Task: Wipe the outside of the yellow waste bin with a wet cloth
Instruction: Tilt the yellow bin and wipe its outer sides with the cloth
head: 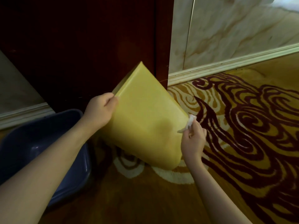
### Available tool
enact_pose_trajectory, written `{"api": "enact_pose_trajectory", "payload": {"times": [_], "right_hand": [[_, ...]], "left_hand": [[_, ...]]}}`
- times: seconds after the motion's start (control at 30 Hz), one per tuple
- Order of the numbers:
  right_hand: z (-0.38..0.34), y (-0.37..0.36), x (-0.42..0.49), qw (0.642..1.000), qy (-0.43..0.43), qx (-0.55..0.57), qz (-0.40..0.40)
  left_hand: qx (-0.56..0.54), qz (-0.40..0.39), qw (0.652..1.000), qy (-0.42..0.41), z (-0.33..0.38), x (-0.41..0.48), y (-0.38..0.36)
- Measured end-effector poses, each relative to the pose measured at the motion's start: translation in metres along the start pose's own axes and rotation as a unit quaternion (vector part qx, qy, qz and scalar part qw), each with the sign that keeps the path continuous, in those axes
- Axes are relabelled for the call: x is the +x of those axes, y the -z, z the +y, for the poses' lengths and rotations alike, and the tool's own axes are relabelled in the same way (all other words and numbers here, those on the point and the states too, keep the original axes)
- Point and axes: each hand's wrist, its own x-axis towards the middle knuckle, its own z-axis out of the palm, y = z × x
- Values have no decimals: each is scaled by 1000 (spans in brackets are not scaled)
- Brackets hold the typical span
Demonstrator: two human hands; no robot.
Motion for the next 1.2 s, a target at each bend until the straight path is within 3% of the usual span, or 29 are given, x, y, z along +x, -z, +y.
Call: {"api": "enact_pose_trajectory", "payload": {"times": [0.13, 0.33, 0.5, 0.6, 0.73, 0.83, 0.93, 1.2], "right_hand": [[-31, -9, 0, 998, 63, 9, -2], [-38, -8, -11, 995, 96, -39, 12], [-31, 6, 27, 999, -37, -27, -12], [-45, 14, 25, 998, -29, -11, -48], [-70, 15, -6, 993, 68, -14, -93], [-86, 14, -26, 989, 112, -24, -93], [-85, 19, -32, 989, 120, -20, -89], [-44, 22, 0, 986, 93, -132, -42]], "left_hand": [[-36, -124, 991, -41, -1, 1, 11], [-43, -290, 956, 3, -8, 20, 30], [-22, -390, 919, 41, -35, 23, 69], [2, -438, 897, 52, -43, 27, 82], [-123, -331, 932, 85, -3, 38, 67], [-83, -199, 968, 129, 37, 45, 43], [-61, -89, 987, 122, 48, 50, 30], [-190, 29, 976, 102, 11, 26, 34]]}}
